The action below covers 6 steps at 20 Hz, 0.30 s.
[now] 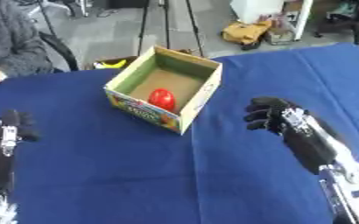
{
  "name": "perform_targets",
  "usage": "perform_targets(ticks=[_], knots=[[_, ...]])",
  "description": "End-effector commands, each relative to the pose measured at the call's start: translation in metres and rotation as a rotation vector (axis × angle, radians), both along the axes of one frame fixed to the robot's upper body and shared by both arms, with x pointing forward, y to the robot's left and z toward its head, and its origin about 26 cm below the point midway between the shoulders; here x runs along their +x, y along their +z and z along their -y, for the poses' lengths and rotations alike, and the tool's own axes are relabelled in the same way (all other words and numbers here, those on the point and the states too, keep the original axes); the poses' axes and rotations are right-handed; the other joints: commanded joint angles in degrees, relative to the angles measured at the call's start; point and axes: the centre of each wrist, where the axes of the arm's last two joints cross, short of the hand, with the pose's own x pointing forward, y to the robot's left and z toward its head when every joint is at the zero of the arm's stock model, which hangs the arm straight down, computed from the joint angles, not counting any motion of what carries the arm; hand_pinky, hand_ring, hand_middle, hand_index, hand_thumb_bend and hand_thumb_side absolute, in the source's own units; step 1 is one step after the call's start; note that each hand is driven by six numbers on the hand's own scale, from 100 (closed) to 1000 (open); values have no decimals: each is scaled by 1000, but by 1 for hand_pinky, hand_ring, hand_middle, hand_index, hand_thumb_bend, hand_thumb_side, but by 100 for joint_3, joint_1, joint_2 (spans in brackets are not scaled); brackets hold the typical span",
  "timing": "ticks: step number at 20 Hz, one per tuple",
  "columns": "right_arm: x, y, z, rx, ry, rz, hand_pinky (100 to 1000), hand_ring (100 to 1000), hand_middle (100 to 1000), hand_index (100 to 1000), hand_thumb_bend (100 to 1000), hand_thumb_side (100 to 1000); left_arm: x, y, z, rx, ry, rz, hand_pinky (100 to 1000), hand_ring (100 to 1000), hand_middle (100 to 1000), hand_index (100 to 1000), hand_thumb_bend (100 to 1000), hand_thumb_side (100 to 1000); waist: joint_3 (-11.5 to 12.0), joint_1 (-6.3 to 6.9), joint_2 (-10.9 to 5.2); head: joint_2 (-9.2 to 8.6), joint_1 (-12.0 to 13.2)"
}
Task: Pick up objects on the table and place them in the box.
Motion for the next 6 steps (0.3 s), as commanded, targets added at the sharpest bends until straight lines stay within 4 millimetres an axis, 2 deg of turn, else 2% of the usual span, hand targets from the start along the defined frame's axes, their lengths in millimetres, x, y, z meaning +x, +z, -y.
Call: perform_targets(ticks=[1,6], knots=[[-1,10,3,-10,-4,32,719,736,719,813,101,768,0,3,0,-5,-12,17,518,473,530,667,439,849,10,-18,-65,10,-13],[-1,11,3,-9,-10,37,718,736,719,814,110,758,0,3,1,-12,-18,19,517,473,529,666,431,853,13,-16,-59,-5,-7]])
